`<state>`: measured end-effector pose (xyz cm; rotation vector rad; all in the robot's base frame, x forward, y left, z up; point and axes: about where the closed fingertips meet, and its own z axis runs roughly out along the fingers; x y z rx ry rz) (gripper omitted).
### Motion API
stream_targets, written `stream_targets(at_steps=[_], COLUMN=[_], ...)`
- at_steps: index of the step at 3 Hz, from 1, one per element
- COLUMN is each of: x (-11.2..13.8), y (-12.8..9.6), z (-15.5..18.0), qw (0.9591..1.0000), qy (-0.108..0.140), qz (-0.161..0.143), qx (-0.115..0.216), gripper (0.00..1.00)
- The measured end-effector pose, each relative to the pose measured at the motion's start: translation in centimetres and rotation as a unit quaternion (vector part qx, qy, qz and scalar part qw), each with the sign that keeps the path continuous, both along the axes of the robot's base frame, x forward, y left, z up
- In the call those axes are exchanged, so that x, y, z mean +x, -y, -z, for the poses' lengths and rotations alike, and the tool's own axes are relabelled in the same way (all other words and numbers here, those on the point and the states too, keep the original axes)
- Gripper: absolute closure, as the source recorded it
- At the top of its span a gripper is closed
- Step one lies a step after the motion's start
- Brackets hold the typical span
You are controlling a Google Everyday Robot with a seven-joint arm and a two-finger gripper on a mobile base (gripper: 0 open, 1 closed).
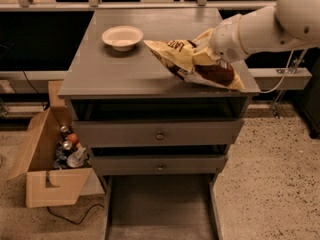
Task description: Place brown chip bag into bottom drawer
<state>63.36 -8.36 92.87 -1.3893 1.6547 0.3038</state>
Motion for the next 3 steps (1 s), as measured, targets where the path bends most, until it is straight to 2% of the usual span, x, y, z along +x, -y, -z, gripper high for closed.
stream_targets(at_steps=[1,2,3], x=[-3.9,-8.4,-8.4], y=[1.4,2.8,2.8], z=[-1.0,-1.3,-1.3], qw=[0.9997,0.9980,0.9980], qy=[-0.019,-0.057,-0.057], qz=[-0.014,-0.021,-0.021], qx=[-0.005,-0.017,-0.017], gripper=[1.00,1.00,1.00])
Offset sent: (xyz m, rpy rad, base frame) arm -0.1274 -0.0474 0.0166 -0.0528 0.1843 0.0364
